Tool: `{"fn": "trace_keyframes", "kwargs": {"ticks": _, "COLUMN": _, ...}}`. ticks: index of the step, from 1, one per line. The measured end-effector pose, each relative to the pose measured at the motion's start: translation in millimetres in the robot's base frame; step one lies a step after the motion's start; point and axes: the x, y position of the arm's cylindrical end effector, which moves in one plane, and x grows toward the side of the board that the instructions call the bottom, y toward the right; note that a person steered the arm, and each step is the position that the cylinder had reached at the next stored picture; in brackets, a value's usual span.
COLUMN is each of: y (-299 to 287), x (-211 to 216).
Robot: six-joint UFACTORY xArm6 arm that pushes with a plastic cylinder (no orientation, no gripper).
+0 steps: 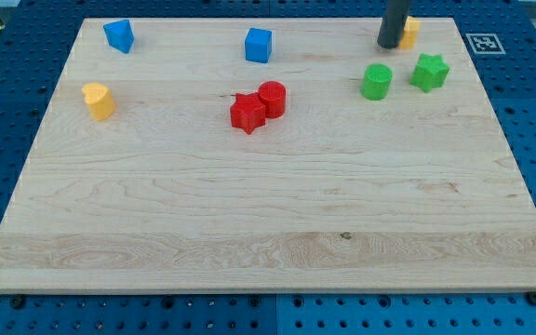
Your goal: Move the green circle to the top of the yellow heart
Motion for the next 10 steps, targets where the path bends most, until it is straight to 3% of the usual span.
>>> {"fn": "trace_keyframes", "kwargs": {"ticks": 2, "y": 0.1, "x": 0.0}}
{"fn": "trace_keyframes", "kwargs": {"ticks": 4, "y": -55.5, "x": 4.2}}
{"fn": "trace_keyframes", "kwargs": {"ticks": 5, "y": -56.9, "x": 11.6}}
{"fn": "trace_keyframes", "kwargs": {"ticks": 8, "y": -157.6, "x": 83.1}}
{"fn": "trace_keyframes", "kwargs": {"ticks": 10, "y": -262.0, "x": 88.5}}
